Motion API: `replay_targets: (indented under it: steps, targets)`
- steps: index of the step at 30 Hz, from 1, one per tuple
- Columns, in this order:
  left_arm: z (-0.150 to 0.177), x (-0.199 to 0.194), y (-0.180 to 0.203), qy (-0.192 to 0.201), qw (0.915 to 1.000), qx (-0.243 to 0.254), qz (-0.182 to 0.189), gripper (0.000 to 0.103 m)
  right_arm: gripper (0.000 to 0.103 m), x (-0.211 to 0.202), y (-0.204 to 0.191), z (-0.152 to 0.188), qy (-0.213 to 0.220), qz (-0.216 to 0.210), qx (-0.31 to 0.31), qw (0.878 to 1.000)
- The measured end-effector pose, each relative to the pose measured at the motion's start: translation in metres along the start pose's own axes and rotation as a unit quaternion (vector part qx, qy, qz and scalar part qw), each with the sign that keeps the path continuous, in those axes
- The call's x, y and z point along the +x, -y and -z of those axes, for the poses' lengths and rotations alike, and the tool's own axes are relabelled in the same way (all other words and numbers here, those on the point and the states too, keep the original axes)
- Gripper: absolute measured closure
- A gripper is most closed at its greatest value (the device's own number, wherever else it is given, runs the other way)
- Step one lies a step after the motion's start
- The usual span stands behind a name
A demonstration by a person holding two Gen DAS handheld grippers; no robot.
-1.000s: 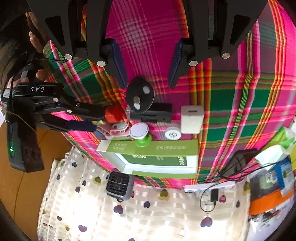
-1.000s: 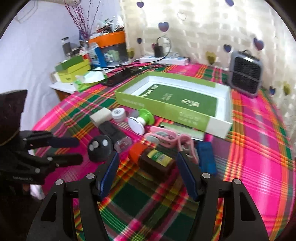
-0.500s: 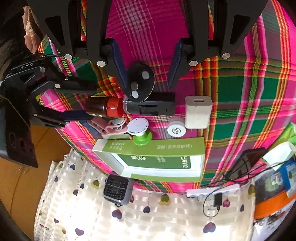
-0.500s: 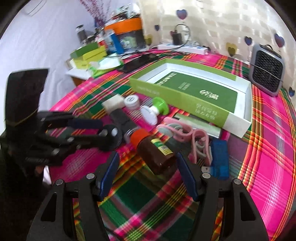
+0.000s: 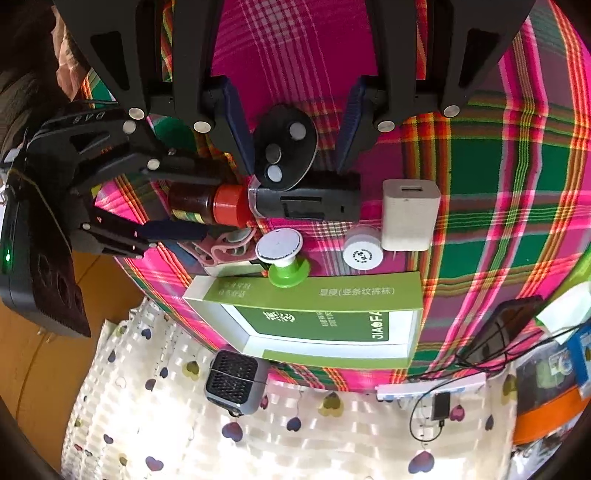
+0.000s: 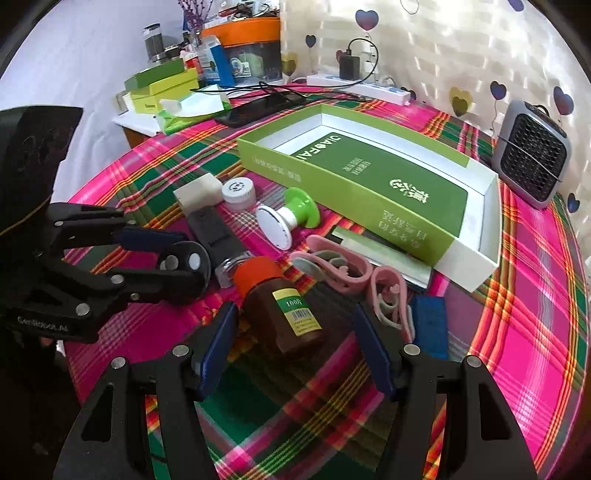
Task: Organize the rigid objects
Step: 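Move the left tool to the black dotted disc while the right tool approaches the brown red-capped bottle, then close the left tool on the black disc while the right tool closes on the brown bottle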
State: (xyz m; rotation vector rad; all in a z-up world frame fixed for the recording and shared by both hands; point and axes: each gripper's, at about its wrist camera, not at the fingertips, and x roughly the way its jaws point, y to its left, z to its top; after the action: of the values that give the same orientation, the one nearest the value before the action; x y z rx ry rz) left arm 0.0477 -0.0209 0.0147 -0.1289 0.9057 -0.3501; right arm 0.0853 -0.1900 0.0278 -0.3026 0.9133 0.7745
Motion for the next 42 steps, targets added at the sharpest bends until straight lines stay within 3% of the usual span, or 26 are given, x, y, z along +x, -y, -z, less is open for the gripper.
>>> replay_targets:
  steps: [5, 8, 10, 16, 29, 31, 42]
  targets:
    - [-0.001, 0.001, 0.001, -0.002, 0.9999, 0.004, 0.011, 0.060, 0.042, 0.003, -0.005, 0.000, 0.002, -0.001, 0.001, 1.000]
    - [-0.001, 0.002, 0.000, -0.004, 0.9998, 0.003, 0.020, 0.063, 0.053, 0.001, -0.007, 0.000, 0.003, 0.002, 0.001, 1.000]
    - [-0.001, 0.002, -0.001, -0.005, 0.9997, 0.001, 0.024, 0.071, 0.060, 0.000, -0.008, 0.001, 0.004, 0.001, 0.002, 1.000]
    - [0.001, 0.002, -0.001, -0.005, 0.9996, 0.001, 0.028, 0.077, 0.060, -0.002, -0.008, 0.005, 0.007, 0.002, 0.012, 1.000]
    - [0.001, 0.000, 0.004, 0.000, 0.9999, 0.011, 0.013, 0.078, 0.060, -0.005, -0.012, 0.009, 0.016, 0.008, 0.036, 0.999]
    - [0.002, -0.002, 0.005, 0.002, 0.9999, 0.014, 0.009, 0.078, 0.070, -0.006, -0.012, 0.009, 0.019, 0.007, 0.040, 0.999]
    - [-0.003, -0.010, 0.007, 0.013, 0.9996, 0.022, 0.006, 0.078, 0.070, -0.009, -0.010, 0.011, 0.026, 0.014, 0.056, 0.998]
